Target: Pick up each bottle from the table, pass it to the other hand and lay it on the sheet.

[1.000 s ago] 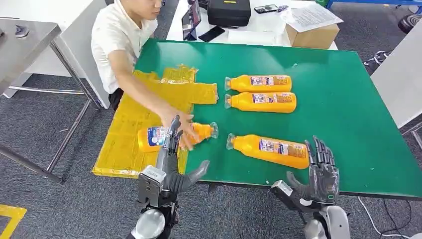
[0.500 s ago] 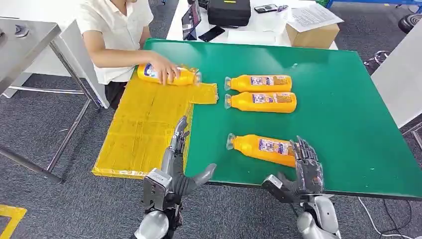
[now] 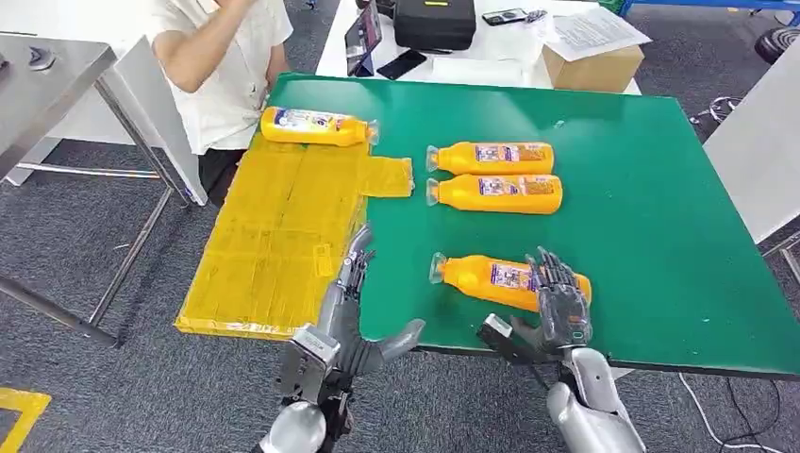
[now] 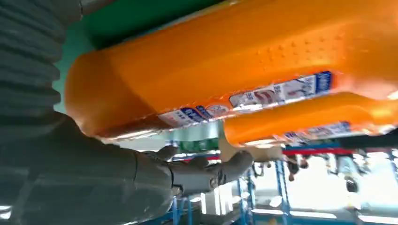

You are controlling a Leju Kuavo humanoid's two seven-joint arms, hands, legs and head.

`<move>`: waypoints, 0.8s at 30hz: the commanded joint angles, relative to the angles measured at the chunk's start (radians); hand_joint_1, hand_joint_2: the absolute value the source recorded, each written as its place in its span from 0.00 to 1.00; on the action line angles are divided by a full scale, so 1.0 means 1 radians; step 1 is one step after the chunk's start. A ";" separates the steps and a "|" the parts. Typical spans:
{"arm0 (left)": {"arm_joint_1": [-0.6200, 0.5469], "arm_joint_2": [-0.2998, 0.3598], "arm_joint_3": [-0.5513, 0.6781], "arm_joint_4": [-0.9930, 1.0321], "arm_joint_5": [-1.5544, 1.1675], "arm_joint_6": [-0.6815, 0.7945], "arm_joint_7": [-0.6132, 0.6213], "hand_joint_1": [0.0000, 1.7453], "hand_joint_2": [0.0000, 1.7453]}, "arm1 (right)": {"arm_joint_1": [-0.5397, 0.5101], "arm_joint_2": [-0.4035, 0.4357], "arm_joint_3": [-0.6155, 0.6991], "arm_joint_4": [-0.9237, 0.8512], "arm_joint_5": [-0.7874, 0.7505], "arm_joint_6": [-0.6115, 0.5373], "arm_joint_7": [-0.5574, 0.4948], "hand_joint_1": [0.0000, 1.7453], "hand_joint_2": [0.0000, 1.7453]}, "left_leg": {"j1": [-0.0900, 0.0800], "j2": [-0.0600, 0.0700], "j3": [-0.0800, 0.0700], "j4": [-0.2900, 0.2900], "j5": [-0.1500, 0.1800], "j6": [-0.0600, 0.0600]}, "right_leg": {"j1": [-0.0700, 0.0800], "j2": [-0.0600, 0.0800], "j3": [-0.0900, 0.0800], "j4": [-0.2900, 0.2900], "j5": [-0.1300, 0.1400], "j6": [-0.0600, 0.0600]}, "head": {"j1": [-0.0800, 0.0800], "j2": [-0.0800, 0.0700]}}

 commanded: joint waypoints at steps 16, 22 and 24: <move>-0.013 0.043 -0.027 0.002 -0.015 -0.029 0.052 0.00 1.00 | -0.156 -0.046 0.161 0.180 0.018 0.066 0.112 0.00 1.00 | 0.000 0.001 0.003 -0.001 -0.001 -0.001 | 0.000 0.001 0.002 -0.001 0.000 -0.001 | 0.000 0.000; 0.003 0.051 -0.017 -0.010 0.005 -0.047 0.087 0.00 1.00 | -0.169 -0.044 0.203 0.180 0.051 0.145 0.202 0.00 1.00 | 0.001 0.003 0.006 -0.001 -0.002 -0.002 | 0.001 0.003 0.005 -0.002 -0.001 -0.002 | 0.000 0.000; 0.021 0.060 -0.013 -0.034 -0.008 -0.051 0.095 0.00 1.00 | -0.150 -0.061 0.237 0.128 0.073 0.180 0.246 0.00 1.00 | 0.001 0.002 0.006 -0.001 -0.002 -0.002 | 0.001 0.003 0.005 -0.001 -0.001 -0.002 | 0.000 0.000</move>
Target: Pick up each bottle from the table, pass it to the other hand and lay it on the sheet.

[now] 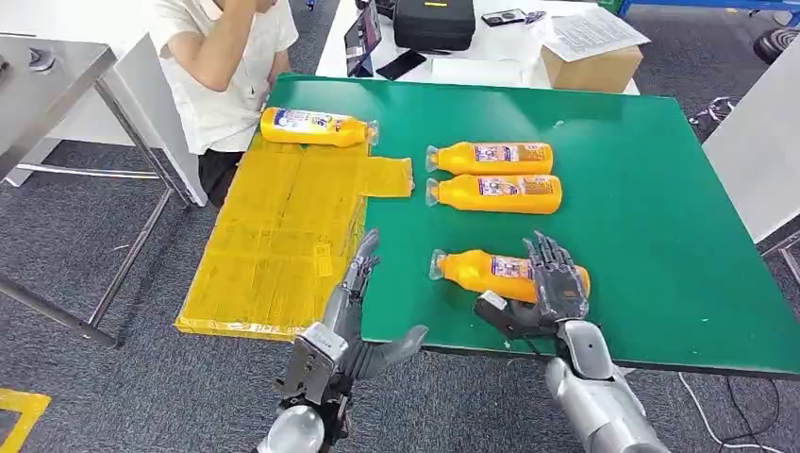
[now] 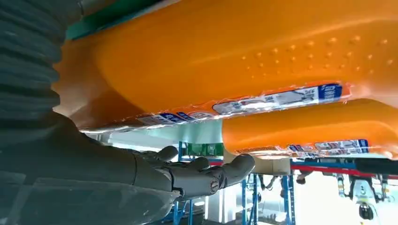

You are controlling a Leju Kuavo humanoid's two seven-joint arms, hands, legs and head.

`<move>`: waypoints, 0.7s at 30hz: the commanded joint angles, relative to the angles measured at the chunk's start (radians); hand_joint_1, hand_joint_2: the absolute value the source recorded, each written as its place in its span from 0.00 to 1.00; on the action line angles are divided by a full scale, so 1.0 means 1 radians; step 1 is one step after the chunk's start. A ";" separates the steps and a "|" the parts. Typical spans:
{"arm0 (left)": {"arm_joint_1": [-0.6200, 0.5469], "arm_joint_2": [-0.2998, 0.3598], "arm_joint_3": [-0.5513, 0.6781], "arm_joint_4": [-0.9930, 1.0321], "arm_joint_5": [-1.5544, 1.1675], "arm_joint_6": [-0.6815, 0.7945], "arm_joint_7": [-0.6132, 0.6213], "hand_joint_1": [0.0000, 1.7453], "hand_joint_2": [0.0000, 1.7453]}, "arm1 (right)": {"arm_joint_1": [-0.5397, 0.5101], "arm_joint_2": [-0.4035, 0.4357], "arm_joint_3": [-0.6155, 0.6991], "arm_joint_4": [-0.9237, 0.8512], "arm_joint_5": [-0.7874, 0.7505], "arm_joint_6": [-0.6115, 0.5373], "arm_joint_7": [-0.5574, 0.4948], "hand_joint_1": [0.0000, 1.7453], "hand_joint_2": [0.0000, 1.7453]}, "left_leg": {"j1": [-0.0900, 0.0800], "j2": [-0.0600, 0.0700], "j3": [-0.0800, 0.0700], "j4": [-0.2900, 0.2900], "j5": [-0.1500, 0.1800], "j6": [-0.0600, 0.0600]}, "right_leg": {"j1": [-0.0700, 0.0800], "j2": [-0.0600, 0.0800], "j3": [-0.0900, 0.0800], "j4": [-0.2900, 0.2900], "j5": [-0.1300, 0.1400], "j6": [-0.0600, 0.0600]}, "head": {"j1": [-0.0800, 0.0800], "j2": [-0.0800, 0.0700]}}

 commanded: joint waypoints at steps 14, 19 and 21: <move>0.060 0.055 0.024 -0.052 -0.010 -0.069 0.075 0.00 1.00 | 0.286 -0.133 0.025 -0.370 -0.368 0.402 -0.004 1.00 1.00 | 0.001 -0.007 0.009 -0.002 -0.002 -0.002 | 0.001 -0.005 0.011 -0.004 -0.002 -0.002 | 0.000 0.000; 0.060 0.055 0.025 -0.053 -0.007 -0.069 0.074 0.00 1.00 | 0.281 -0.126 0.016 -0.365 -0.393 0.419 -0.005 1.00 1.00 | 0.001 -0.004 0.013 -0.001 -0.002 0.000 | 0.001 -0.004 0.013 -0.004 -0.002 -0.002 | 0.000 0.000; 0.056 0.055 0.023 -0.050 -0.004 -0.071 0.074 0.00 1.00 | 0.290 -0.131 0.010 -0.369 -0.412 0.433 -0.006 1.00 1.00 | 0.001 -0.004 0.013 -0.001 -0.002 0.000 | 0.001 -0.004 0.013 -0.004 -0.001 -0.002 | 0.000 0.000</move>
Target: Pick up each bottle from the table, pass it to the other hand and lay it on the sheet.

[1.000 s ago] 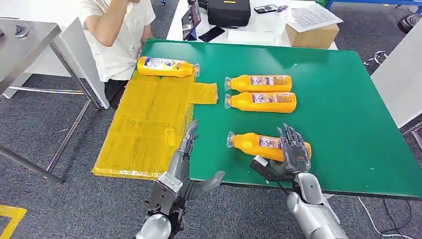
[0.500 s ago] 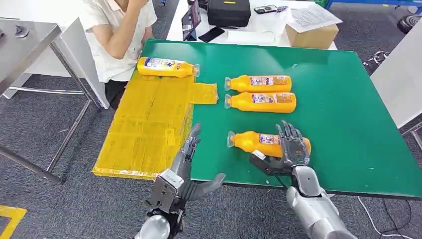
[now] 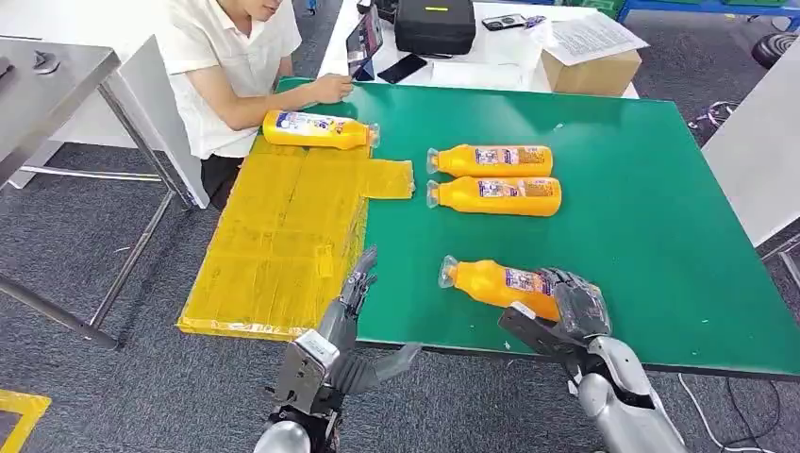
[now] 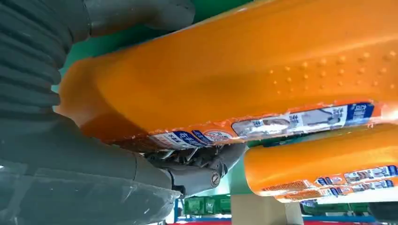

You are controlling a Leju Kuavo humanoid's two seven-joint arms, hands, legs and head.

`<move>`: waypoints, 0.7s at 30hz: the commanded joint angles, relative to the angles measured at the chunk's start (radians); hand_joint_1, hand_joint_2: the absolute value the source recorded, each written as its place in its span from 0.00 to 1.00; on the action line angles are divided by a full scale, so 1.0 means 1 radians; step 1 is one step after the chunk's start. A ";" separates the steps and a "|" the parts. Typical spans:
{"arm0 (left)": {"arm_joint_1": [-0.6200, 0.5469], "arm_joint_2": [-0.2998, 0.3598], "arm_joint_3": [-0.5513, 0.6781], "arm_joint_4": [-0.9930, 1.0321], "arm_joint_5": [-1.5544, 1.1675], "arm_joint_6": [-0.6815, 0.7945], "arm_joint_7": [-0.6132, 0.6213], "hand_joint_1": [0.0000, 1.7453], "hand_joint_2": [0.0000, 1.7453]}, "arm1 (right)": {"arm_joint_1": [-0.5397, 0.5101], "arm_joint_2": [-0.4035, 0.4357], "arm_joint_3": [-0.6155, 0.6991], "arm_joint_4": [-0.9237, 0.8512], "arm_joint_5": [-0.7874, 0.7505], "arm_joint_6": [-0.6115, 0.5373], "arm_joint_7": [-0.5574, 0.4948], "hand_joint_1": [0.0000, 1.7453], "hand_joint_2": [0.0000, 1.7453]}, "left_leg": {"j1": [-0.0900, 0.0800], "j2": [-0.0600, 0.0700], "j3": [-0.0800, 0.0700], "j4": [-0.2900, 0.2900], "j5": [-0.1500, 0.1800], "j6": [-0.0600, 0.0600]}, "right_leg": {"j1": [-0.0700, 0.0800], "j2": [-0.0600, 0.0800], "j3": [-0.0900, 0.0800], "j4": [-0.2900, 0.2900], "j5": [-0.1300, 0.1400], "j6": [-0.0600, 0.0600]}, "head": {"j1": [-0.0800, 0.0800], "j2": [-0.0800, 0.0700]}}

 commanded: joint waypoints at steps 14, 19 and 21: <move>-0.022 -0.005 0.035 0.066 0.080 0.008 -0.001 0.00 1.00 | 0.071 0.080 -0.045 -0.102 -0.164 0.020 -0.107 1.00 1.00 | 0.002 0.002 0.005 -0.002 0.000 -0.003 | 0.002 0.003 0.004 -0.002 0.000 -0.003 | 0.000 0.000; -0.032 -0.009 0.054 0.240 0.326 -0.032 0.080 0.00 1.00 | 0.029 0.149 -0.017 -0.185 -0.306 -0.020 -0.210 1.00 1.00 | 0.001 0.006 0.005 -0.002 0.000 -0.002 | 0.000 0.006 0.003 -0.001 0.001 -0.002 | 0.000 0.000; -0.034 -0.001 0.043 0.274 0.349 -0.030 0.048 0.00 1.00 | 0.015 0.171 -0.001 -0.231 -0.347 -0.042 -0.216 1.00 1.00 | 0.001 0.006 0.004 -0.002 0.000 -0.002 | 0.000 0.007 0.002 0.000 0.001 -0.002 | 0.000 0.000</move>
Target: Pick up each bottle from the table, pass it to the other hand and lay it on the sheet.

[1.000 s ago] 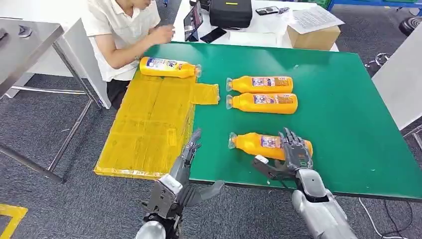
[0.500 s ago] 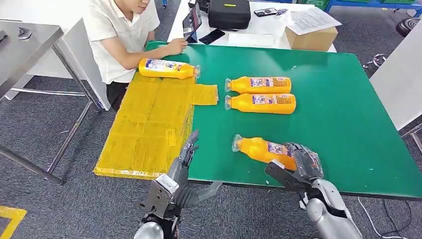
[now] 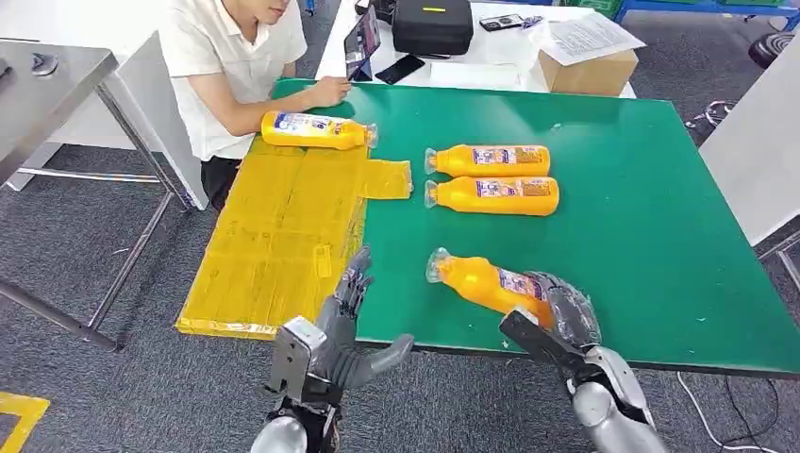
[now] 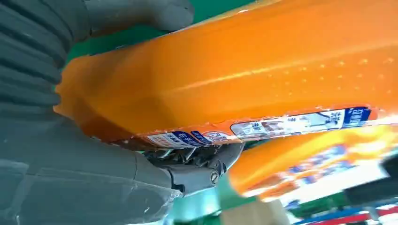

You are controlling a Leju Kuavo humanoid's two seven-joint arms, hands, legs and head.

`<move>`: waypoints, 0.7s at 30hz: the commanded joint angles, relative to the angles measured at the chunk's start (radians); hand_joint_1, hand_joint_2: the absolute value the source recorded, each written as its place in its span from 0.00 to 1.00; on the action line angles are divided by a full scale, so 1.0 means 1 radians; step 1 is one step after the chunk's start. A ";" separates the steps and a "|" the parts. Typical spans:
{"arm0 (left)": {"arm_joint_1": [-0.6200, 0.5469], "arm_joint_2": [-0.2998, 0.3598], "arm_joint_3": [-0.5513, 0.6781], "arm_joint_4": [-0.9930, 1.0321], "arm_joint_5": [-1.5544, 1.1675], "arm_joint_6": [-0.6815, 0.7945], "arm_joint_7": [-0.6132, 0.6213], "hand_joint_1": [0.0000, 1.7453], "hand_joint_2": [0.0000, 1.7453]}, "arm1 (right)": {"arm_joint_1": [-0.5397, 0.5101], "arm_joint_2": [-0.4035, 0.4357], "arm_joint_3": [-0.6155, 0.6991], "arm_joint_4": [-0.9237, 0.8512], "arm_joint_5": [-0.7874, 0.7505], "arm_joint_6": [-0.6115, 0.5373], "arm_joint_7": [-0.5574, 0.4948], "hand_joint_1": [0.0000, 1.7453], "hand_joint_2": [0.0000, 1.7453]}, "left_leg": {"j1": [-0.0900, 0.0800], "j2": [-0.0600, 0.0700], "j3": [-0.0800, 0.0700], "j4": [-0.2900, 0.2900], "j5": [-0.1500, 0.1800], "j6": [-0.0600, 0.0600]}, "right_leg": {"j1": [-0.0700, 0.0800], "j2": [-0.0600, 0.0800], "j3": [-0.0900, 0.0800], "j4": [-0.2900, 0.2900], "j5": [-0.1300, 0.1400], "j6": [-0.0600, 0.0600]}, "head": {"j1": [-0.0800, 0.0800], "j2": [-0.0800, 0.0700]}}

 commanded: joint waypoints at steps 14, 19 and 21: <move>-0.056 0.004 -0.013 0.249 0.260 -0.018 -0.046 0.00 1.00 | -0.109 0.194 0.153 -0.164 -0.289 -0.086 -0.114 1.00 1.00 | 0.000 0.002 -0.006 -0.001 0.000 -0.002 | 0.000 0.003 -0.006 0.001 0.000 -0.002 | 0.000 0.000; -0.069 -0.002 -0.017 0.208 0.204 0.037 -0.121 0.00 1.00 | -0.101 0.186 0.218 -0.118 -0.299 -0.038 -0.092 1.00 1.00 | 0.001 0.001 -0.004 -0.001 -0.001 -0.003 | 0.001 0.002 -0.004 0.000 -0.001 -0.003 | 0.000 0.000; -0.085 -0.013 -0.013 0.202 0.196 0.060 -0.120 0.00 1.00 | -0.098 0.201 0.266 -0.078 -0.285 -0.027 -0.095 1.00 1.00 | 0.001 0.001 -0.006 0.000 0.000 -0.002 | 0.001 0.002 -0.006 0.000 0.000 -0.001 | 0.000 0.000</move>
